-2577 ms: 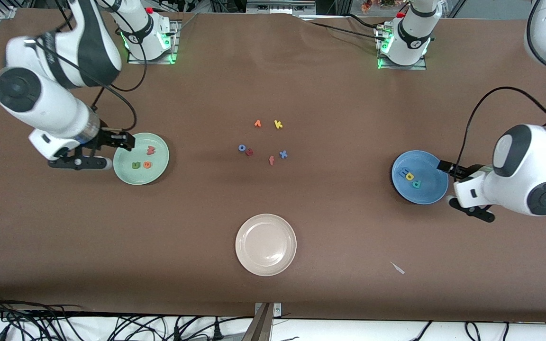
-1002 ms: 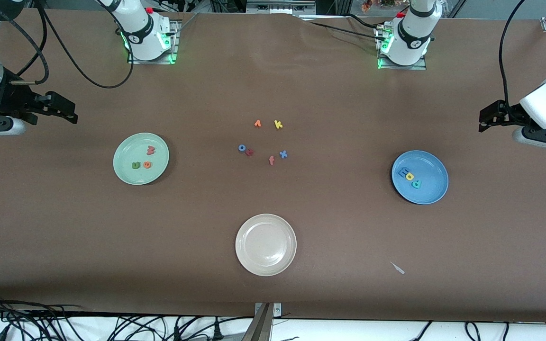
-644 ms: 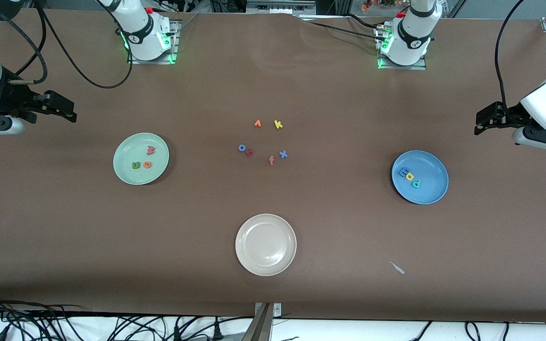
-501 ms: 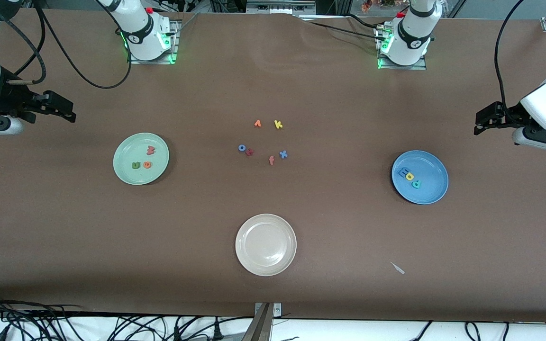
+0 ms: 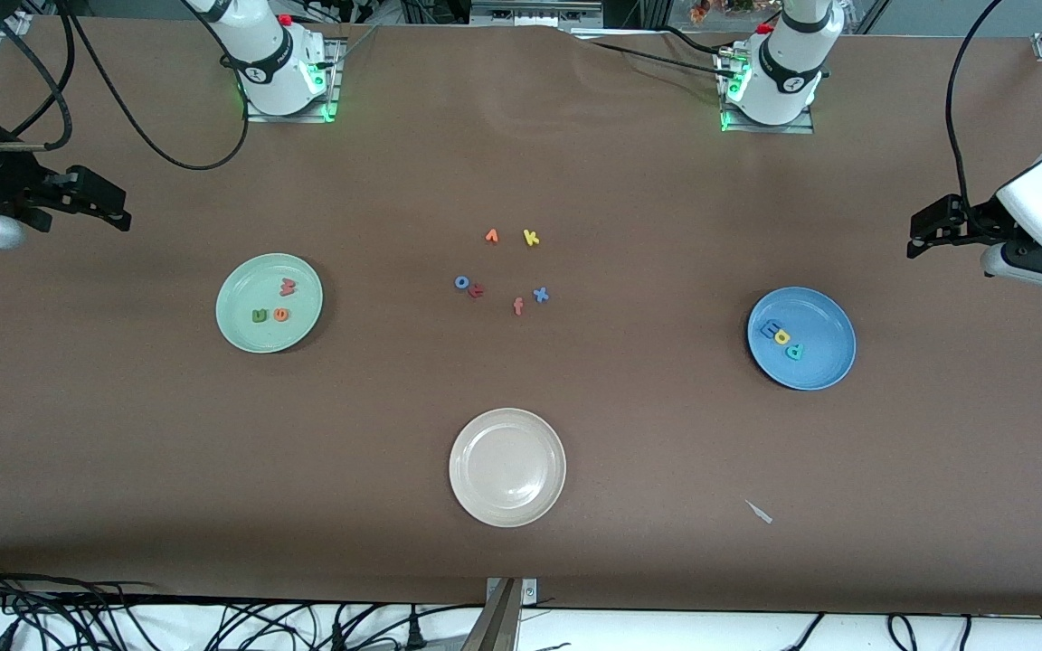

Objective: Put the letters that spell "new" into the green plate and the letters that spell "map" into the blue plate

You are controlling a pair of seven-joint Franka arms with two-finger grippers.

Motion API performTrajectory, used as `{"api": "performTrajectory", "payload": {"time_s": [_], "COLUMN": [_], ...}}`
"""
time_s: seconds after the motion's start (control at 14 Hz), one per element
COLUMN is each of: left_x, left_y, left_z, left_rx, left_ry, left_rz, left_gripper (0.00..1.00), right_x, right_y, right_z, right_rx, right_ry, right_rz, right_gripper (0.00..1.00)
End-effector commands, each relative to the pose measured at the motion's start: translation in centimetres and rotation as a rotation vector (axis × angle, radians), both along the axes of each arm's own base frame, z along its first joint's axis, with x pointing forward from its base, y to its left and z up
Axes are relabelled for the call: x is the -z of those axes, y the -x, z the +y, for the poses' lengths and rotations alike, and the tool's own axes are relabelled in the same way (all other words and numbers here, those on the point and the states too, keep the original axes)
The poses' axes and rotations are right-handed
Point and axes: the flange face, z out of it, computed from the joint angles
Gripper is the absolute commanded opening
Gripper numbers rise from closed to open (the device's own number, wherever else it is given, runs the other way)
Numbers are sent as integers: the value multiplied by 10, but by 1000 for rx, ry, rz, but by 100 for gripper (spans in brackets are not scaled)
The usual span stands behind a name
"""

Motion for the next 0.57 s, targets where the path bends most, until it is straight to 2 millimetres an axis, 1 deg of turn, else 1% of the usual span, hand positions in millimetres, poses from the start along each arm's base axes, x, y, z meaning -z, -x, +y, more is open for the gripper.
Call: {"api": "performTrajectory", "payload": {"time_s": [0.0, 0.21, 0.43, 0.5], "left_x": [-1, -1, -1, -1], "left_y": [0, 1, 1, 1], "left_z": [2, 2, 2, 2], "left_rx": [4, 4, 4, 4], "left_ry": [22, 22, 20, 20], "left_rz": [-9, -7, -7, -7], "left_gripper": [100, 100, 100, 100], "right_x": [-7, -8, -18, -18], "right_y": [4, 3, 2, 2], "right_z": [0, 1, 0, 0], "right_rx": [-15, -16, -16, -15], "right_ry": [15, 12, 11, 11], "right_rz": [12, 8, -14, -14], "right_gripper": [100, 100, 100, 100]}}
